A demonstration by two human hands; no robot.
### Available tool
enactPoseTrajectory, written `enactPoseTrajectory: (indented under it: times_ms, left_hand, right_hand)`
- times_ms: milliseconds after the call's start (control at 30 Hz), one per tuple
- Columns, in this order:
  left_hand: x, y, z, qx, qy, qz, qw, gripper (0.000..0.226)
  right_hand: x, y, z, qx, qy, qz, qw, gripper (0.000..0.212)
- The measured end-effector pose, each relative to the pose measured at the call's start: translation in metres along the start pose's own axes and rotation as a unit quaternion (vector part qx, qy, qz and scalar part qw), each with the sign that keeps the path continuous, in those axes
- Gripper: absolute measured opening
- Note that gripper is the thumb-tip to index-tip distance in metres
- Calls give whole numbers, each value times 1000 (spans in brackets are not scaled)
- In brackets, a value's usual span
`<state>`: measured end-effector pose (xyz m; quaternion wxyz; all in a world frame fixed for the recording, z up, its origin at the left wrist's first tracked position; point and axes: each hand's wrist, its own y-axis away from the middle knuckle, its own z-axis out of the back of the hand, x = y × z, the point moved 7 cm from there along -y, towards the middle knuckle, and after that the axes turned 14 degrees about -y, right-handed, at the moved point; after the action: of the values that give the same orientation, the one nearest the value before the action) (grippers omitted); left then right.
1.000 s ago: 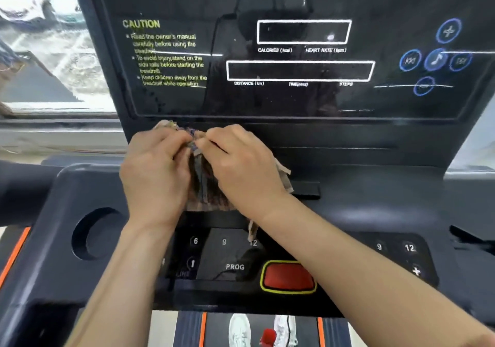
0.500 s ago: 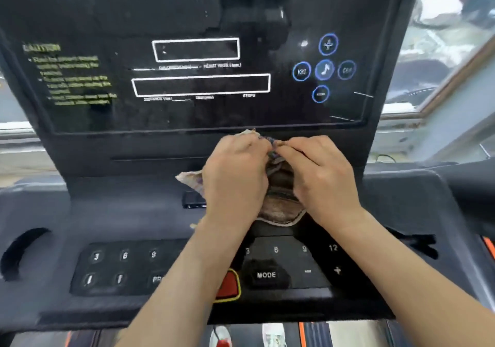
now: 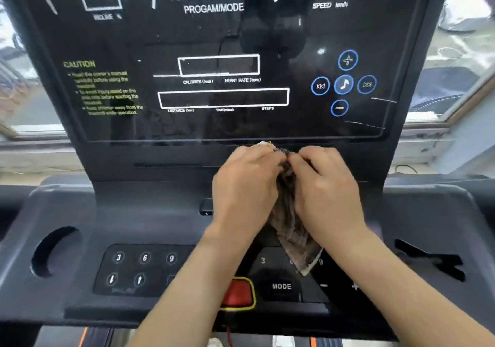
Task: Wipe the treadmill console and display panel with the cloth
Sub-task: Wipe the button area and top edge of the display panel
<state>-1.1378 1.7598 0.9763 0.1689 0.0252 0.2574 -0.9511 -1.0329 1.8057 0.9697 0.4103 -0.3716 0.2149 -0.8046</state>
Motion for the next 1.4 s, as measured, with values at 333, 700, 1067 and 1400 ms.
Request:
enactPoseTrajectory:
  times_ms: [333, 700, 1067, 1400]
  left_hand:
    - [191, 27, 40, 8, -38, 132, 991, 18]
    - [73, 14, 17, -93, 76, 31, 992, 16]
    - [-105, -9, -48, -7, 80, -172, 982, 24]
    - [-104, 75, -69, 113, 24, -223, 968, 33]
  right_hand:
    - [137, -39, -137, 86, -82, 72, 990, 19]
    - [37, -7, -51, -11, -67, 58, 996, 29]
    - [-93, 61, 49, -103, -67, -187, 975, 31]
    - [-55, 144, 51, 125, 25, -218, 968, 49]
